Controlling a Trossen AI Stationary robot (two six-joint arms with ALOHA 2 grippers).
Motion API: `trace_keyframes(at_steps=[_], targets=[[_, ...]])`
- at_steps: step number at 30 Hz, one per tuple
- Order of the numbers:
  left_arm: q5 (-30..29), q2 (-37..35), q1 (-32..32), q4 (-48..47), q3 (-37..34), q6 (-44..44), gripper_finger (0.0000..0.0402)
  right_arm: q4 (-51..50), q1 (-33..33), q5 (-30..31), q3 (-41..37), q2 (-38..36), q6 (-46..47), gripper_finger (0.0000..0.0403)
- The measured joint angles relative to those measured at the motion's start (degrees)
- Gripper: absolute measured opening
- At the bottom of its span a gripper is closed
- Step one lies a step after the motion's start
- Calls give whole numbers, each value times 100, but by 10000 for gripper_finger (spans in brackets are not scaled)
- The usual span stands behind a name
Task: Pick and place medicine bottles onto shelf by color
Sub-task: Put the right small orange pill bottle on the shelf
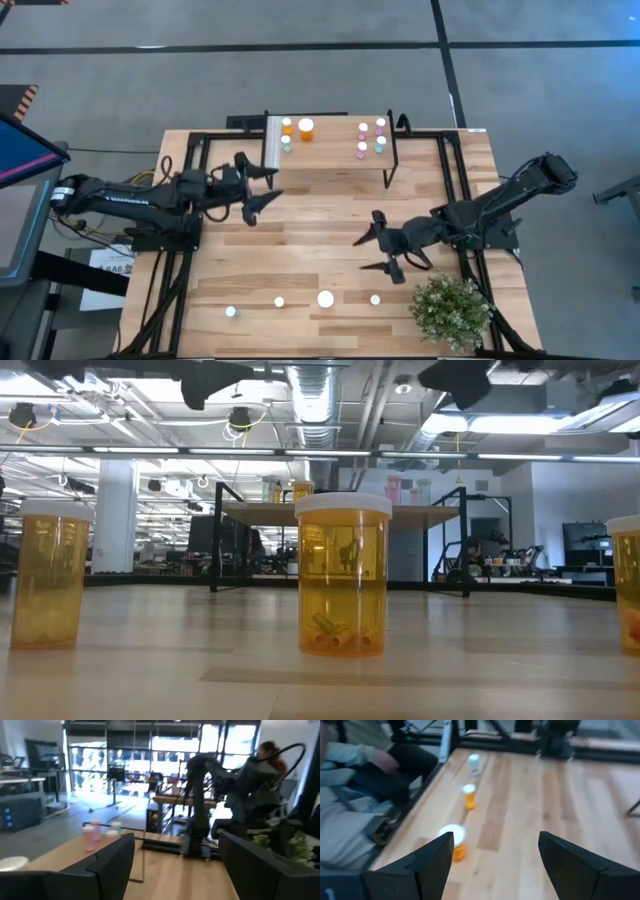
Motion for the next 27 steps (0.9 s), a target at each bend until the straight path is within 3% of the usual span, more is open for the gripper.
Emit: trace_keyframes(at_steps=[6,18,27], targets=[[-70,200,-354,964,-476,46,277,-375,253,-45,0,0,616,311],[-120,454,-445,1156,-489,-80,277,-847,594,-28,0,4,1224,311],[-120,454,-445,1099,-488,-111,277,-1761,878,-134,759,972,1470,311]])
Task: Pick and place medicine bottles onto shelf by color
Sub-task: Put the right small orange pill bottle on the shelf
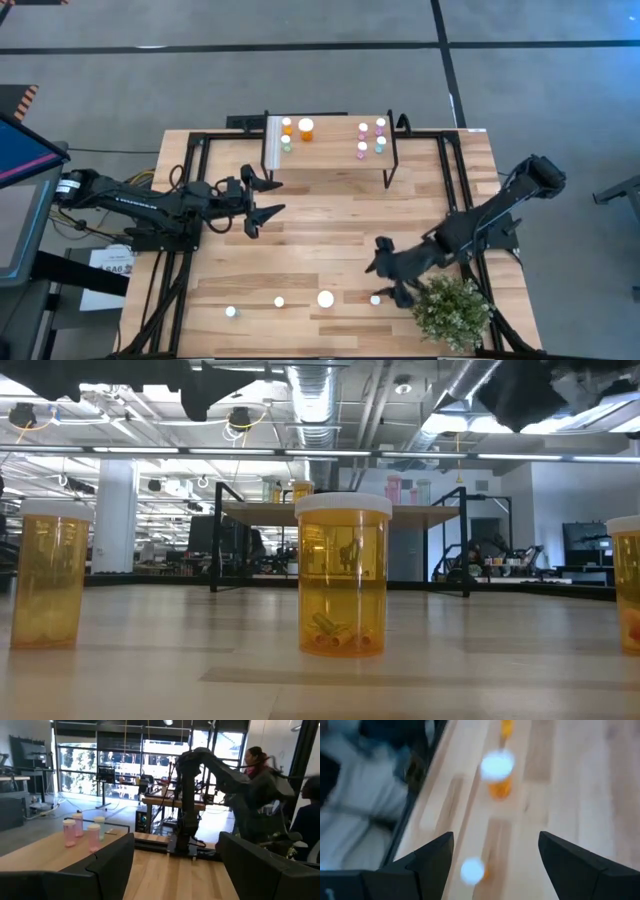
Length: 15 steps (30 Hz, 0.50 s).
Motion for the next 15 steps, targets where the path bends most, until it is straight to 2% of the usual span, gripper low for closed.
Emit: trace_keyframes(at_steps=[7,15], targets=[[63,2,0,-65,0,-70,277,-939,164,-334,737,731,325,311],[59,0,0,-163,0,-139,277,-1224,293,-467,861,1233,637,311]])
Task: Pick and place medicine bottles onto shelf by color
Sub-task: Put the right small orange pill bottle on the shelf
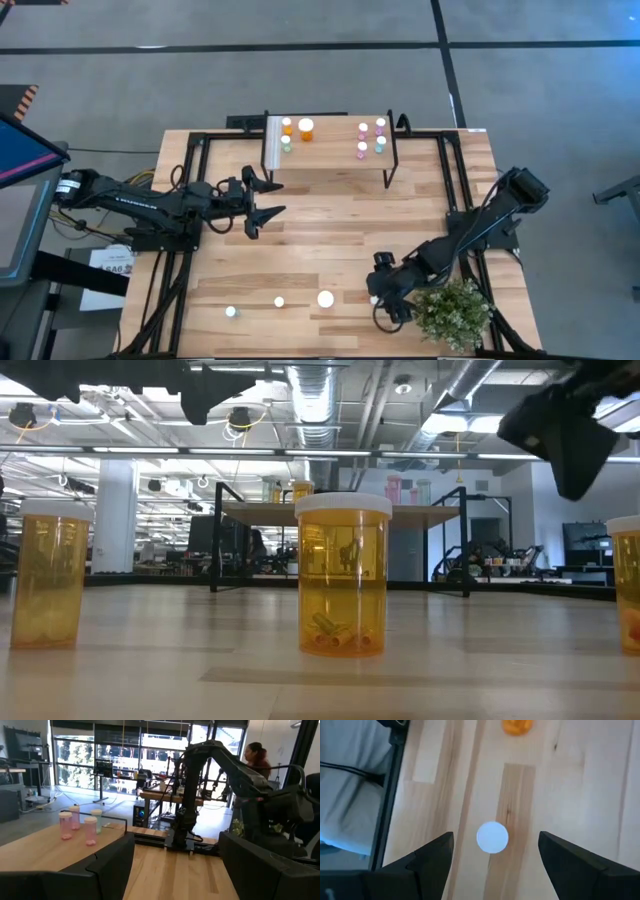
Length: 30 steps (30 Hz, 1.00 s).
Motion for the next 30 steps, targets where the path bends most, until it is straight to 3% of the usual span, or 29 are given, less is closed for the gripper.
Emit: trace_keyframes(at_steps=[16,30], targets=[[-9,0,0,-53,0,-8,277,62,37,12,-5,617,6,305],[-111,0,0,-113,2,-95,277,153,35,22,0,648,-10,202]])
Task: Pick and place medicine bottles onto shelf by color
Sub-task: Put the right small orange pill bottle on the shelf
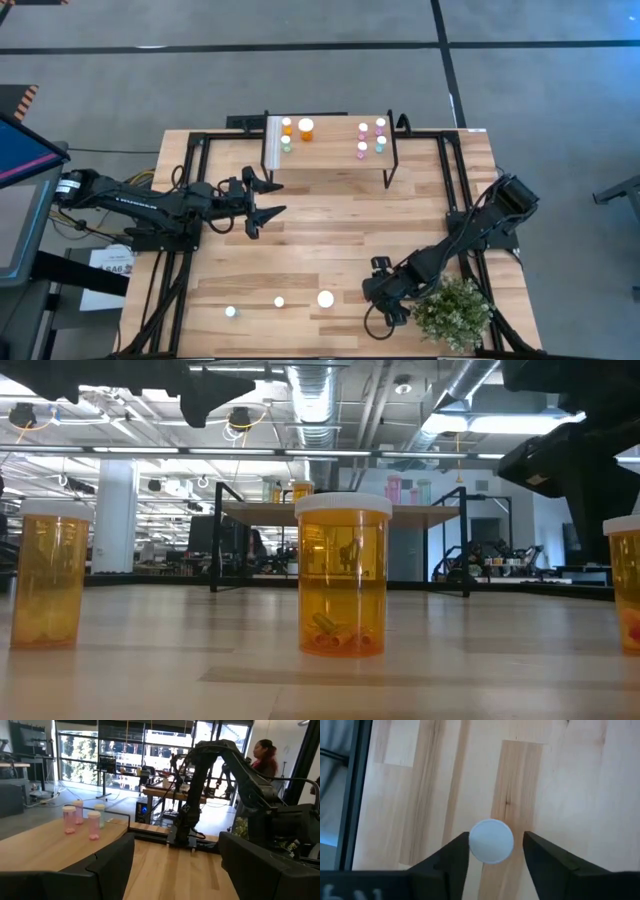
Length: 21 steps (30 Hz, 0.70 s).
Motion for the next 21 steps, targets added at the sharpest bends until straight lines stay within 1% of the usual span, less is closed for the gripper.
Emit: trace_keyframes(at_steps=[7,11,14,18,21], targets=[[-51,0,0,-54,0,-103,277,64,0,-2,0,0,-27,149],[-51,0,2,-57,0,-107,277,91,-2,-2,0,-1,-43,129],[-51,0,2,-74,0,-107,277,93,-1,-2,0,-2,-45,126],[-51,0,2,-76,0,-107,277,43,-1,-4,67,-2,-93,133],[-51,0,2,-76,0,-107,277,67,-14,-4,252,-2,-315,137]])
